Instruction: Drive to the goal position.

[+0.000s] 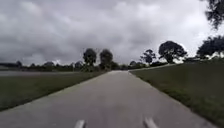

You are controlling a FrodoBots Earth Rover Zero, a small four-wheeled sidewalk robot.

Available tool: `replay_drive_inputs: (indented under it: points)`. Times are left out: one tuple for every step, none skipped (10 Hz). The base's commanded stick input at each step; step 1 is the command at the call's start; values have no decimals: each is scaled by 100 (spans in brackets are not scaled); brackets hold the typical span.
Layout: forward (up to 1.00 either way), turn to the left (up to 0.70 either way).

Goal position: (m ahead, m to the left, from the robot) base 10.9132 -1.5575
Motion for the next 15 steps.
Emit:
replay_drive_inputs:
  points:
    - [70, 0]
    - [70, 0]
    - [70, 0]
    - [70, -3]
    - [70, -23]
    - [70, -35]
    - [70, -34]
    - [70, -33]
    - [70, -4]
    - [70, 0]
    - [70, 0]
    - [70, 0]
    - [70, 0]
    - [70, 0]
    - [70, 0]
